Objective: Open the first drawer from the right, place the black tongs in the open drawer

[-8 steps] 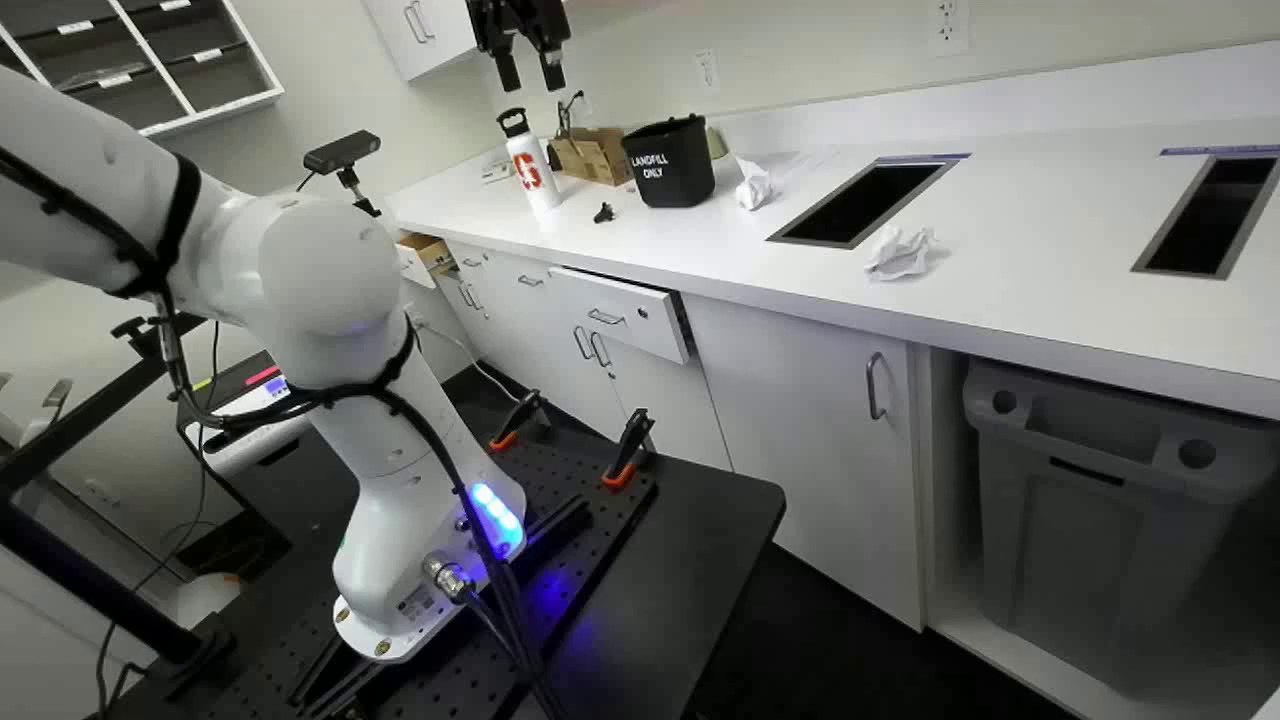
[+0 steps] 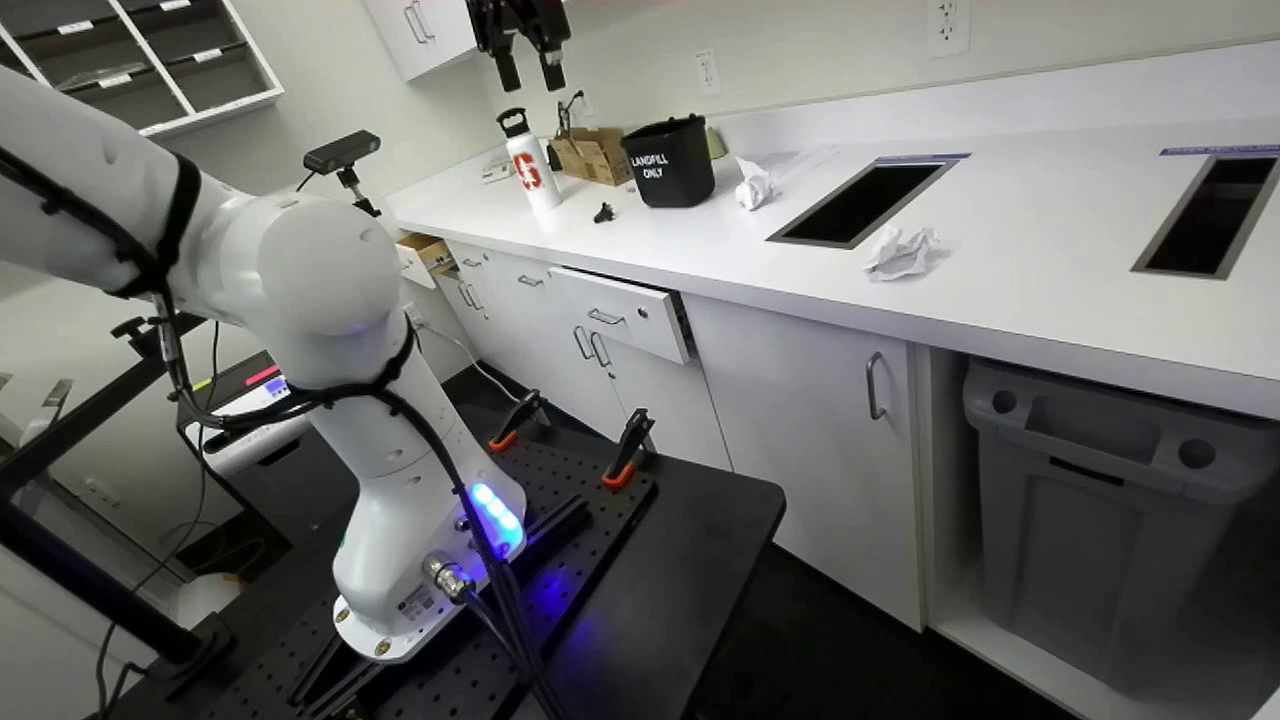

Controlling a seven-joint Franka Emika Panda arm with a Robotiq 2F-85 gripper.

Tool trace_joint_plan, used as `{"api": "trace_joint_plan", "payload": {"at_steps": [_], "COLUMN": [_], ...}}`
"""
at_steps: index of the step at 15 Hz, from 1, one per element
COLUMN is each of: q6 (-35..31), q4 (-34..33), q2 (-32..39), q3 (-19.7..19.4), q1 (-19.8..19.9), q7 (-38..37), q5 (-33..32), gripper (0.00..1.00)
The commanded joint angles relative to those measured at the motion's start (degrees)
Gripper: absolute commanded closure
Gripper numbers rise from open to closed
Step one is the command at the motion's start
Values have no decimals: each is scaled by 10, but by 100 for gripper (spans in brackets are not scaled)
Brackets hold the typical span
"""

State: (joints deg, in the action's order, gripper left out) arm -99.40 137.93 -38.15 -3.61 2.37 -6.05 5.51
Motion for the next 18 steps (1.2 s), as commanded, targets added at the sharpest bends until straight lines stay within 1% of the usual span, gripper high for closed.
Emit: {"api": "trace_joint_plan", "payload": {"at_steps": [1, 3, 6, 9, 13, 15, 16, 18], "q6": [-11, -29, -67, -134, -221, -242, -222, -226], "q4": [2, 10, 20, 29, 35, 35, 39, 39], "q2": [1, 1, 17, 57, 129, 158, 132, 147], "q3": [18, 43, 106, 180, 250, 266, 248, 250], "q1": [-1, -20, -57, -92, -127, -135, -143, -149], "q7": [0, -4, -20, -51, -92, -109, -98, -101], "q5": [7, 21, 36, 26, 2, -16, -6, -9], "gripper": [0, 0, 0, 0, 0, 0, 0, 0]}}
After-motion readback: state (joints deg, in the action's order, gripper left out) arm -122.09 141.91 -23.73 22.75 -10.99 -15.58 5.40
